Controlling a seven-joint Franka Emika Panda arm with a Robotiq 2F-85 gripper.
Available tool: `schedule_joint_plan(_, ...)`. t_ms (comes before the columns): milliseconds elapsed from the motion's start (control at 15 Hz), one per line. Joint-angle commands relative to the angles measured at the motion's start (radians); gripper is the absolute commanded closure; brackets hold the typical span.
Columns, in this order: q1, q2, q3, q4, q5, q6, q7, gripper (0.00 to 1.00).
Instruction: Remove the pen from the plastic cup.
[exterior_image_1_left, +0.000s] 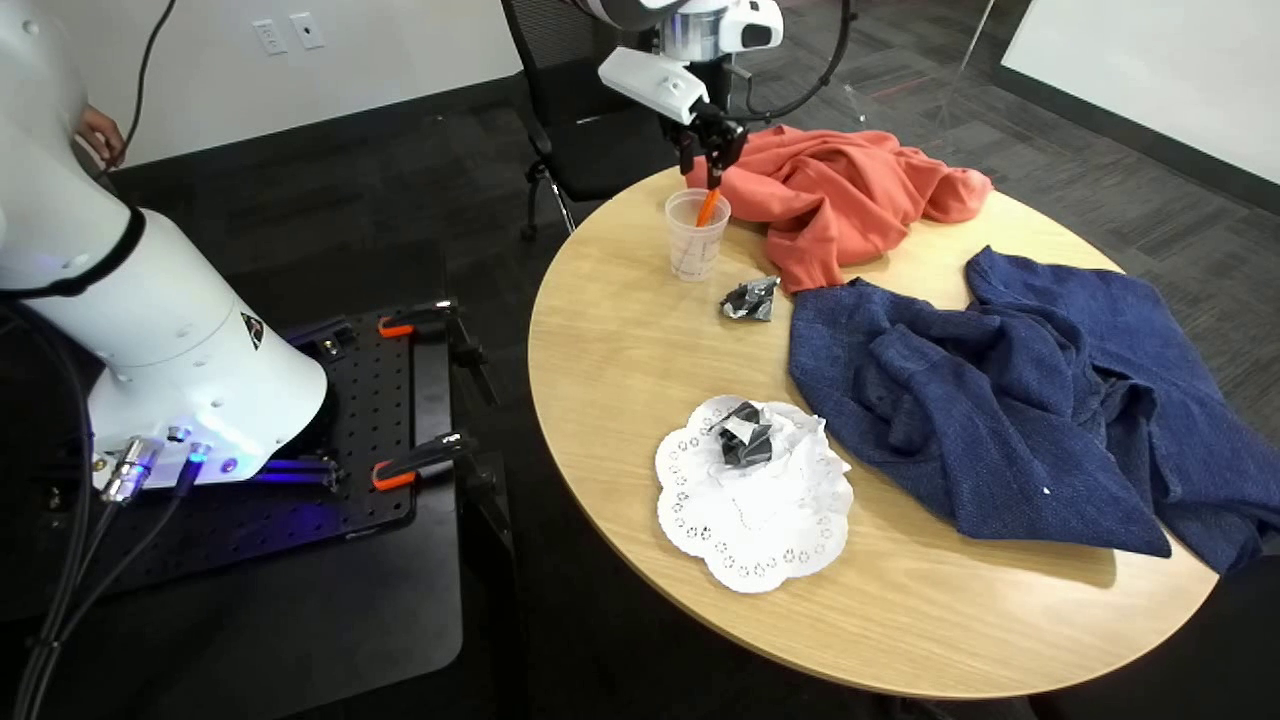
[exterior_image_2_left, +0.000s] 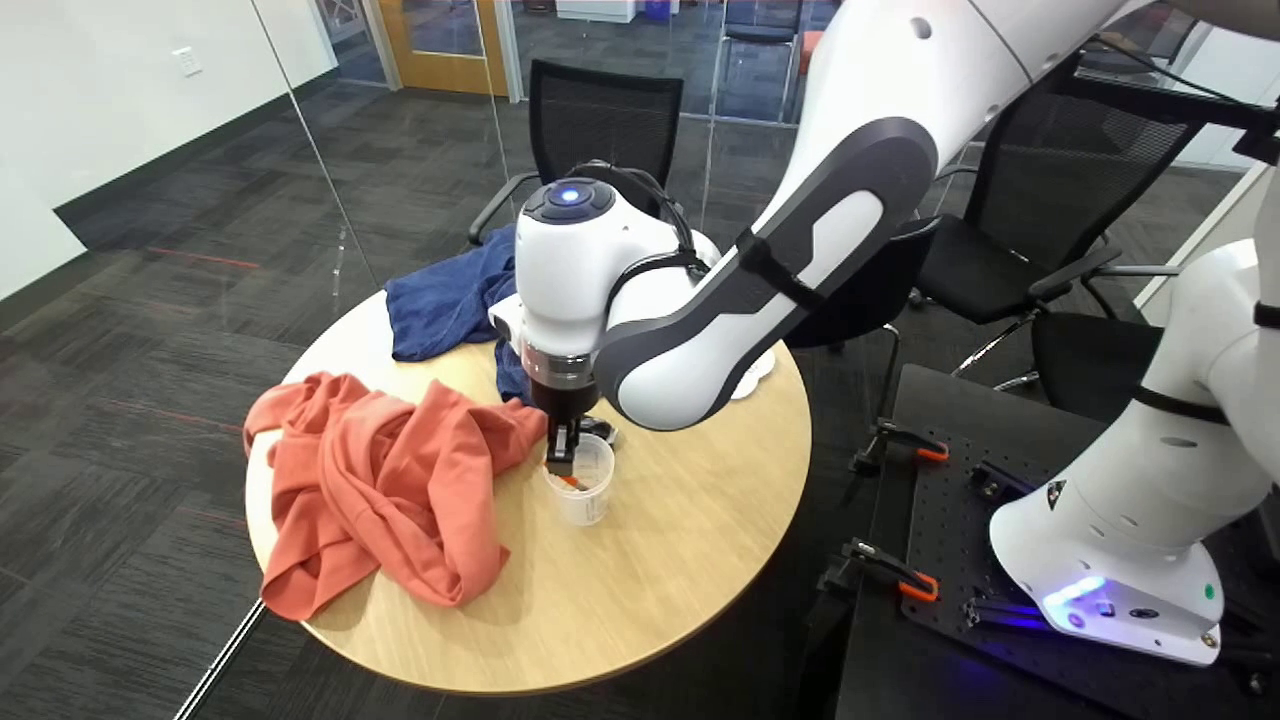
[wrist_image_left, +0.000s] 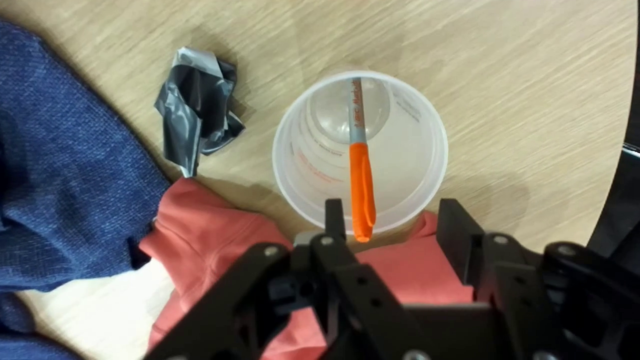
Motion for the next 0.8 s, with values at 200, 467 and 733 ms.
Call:
schedule_joint_plan(200, -0.007, 0.042, -0.016, 0.005, -0.006, 0.068, 0.001, 0.53)
schedule_joint_plan(467, -0.013, 0.058, -0.02, 0.002, 0.001, 0.079, -0.002, 0.56)
schedule_joint_plan(733, -0.018, 0.072, -0.018, 0.003, 0.004, 0.079, -0.005, 0.59)
